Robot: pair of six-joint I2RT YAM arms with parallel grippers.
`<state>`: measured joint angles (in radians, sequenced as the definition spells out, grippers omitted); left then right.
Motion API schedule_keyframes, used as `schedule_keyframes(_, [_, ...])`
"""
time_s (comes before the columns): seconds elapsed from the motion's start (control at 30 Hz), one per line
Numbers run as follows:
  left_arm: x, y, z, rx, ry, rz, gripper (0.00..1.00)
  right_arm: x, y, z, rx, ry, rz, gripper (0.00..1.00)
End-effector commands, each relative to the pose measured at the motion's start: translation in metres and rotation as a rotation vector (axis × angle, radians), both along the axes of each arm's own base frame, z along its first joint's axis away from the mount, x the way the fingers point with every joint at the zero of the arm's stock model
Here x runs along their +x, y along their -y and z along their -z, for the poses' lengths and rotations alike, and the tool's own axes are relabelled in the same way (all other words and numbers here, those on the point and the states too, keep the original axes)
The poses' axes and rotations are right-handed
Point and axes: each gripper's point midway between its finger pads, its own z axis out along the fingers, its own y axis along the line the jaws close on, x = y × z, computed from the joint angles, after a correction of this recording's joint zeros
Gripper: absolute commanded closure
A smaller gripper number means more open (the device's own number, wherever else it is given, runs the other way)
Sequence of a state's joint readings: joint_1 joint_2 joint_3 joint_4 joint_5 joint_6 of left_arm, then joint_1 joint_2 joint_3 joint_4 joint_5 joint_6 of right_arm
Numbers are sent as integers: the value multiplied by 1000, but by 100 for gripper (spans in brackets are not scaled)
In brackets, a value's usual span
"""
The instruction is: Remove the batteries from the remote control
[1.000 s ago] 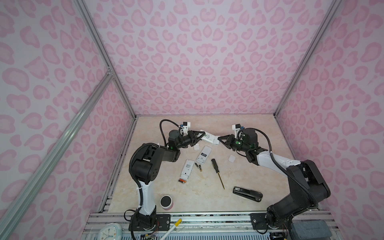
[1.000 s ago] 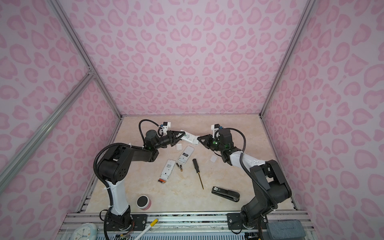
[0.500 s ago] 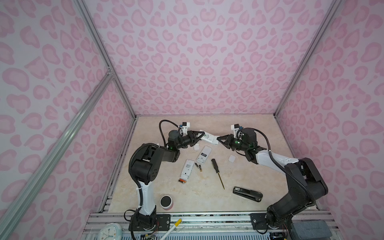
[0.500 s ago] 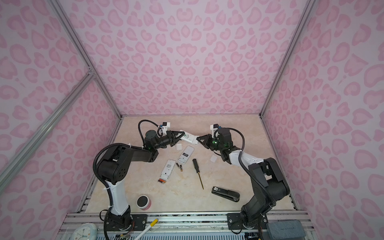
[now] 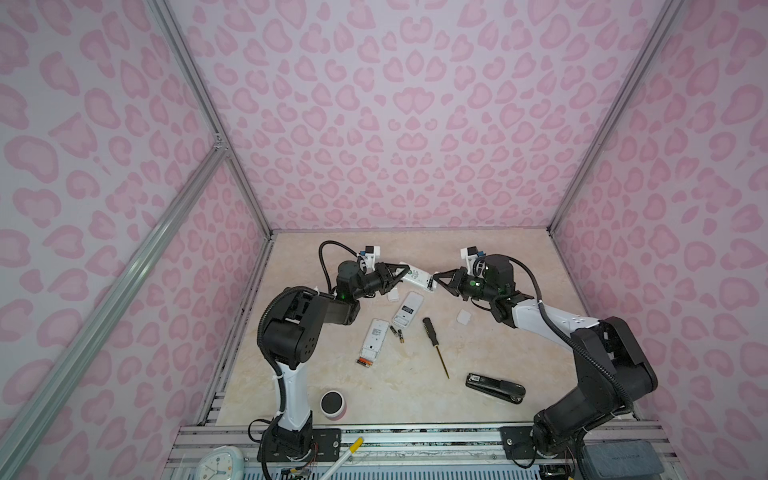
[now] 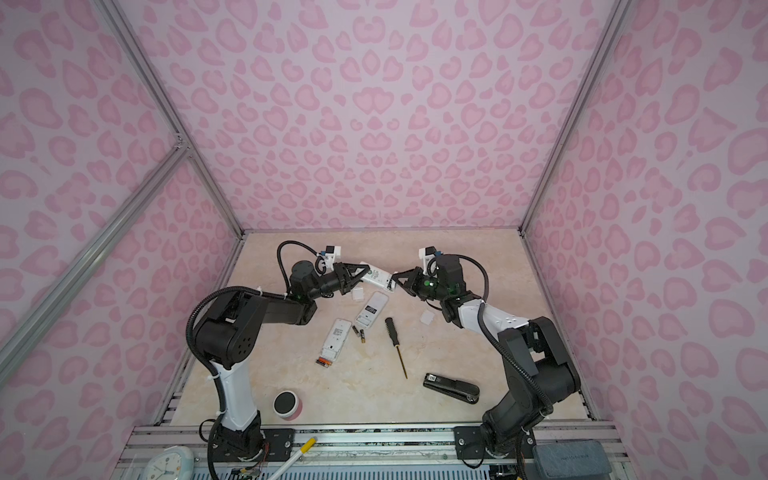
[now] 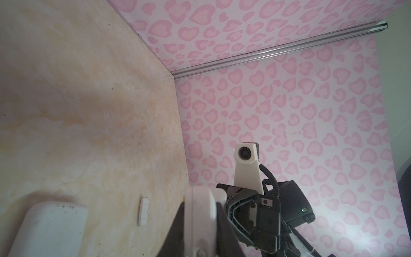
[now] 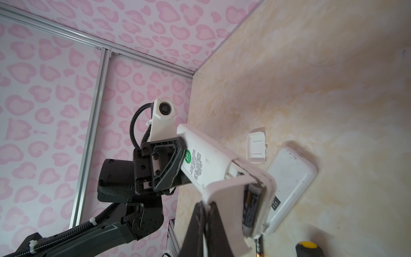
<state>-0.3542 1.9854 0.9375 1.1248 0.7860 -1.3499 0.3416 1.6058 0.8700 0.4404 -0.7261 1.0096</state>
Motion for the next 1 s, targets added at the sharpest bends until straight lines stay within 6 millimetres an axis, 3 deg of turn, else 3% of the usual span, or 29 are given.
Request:
schedule_keyframes(0.0, [-3, 1, -22, -27, 85, 17, 96, -1, 3, 4, -11, -5, 12, 97])
schedule_keyframes(0.23, [-3, -3, -15, -5, 81, 10, 96, -2, 17, 6, -67, -6, 30, 98])
schedule_keyframes(0.5, [-17, -26, -1, 57, 61, -21, 96, 3, 57, 50, -427, -30, 78, 98])
schedule_keyframes(0.8, [-67, -41, 30, 133, -22, -11, 96, 14, 43, 109, -761, -107, -71, 96])
schedule_keyframes(0.97, [-88, -47, 36, 163, -36, -10, 96, 18, 37, 140, -879, -153, -123, 92])
